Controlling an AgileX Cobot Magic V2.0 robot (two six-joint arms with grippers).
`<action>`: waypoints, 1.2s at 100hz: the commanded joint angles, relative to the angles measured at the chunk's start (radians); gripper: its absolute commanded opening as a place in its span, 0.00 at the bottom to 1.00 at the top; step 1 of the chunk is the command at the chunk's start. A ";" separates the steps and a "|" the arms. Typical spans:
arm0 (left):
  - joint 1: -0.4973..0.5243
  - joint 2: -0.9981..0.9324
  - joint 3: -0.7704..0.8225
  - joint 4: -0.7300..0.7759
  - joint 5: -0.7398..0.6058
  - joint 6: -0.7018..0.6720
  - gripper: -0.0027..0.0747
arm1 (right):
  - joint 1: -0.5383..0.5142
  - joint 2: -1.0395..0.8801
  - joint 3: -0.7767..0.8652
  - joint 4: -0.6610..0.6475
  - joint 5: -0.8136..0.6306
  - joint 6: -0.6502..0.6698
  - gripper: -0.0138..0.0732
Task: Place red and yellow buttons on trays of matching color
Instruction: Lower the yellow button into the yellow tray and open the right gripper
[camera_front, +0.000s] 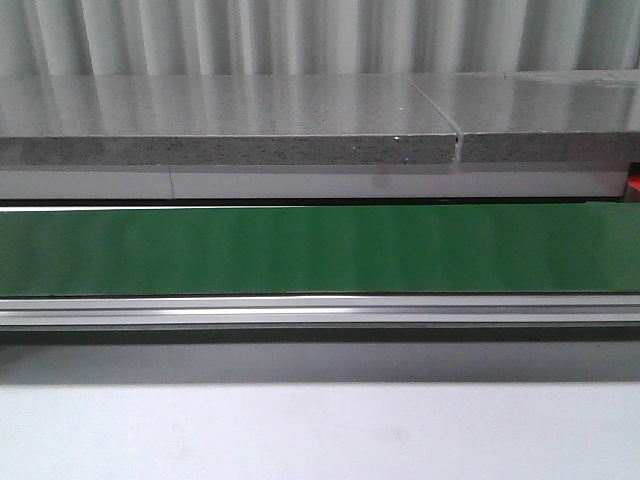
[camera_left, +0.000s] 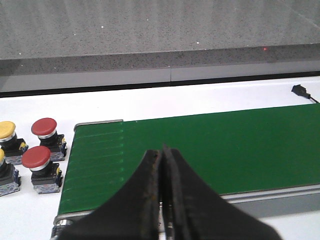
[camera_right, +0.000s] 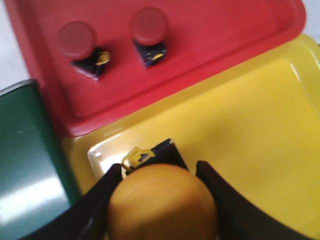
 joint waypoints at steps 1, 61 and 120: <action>-0.006 0.007 -0.027 -0.009 -0.080 -0.003 0.01 | -0.053 0.006 -0.026 -0.007 -0.076 0.022 0.25; -0.006 0.007 -0.027 -0.009 -0.080 -0.003 0.01 | -0.108 0.272 -0.025 -0.007 -0.167 0.039 0.25; -0.006 0.007 -0.027 -0.009 -0.080 -0.003 0.01 | -0.108 0.362 -0.025 -0.006 -0.168 0.039 0.31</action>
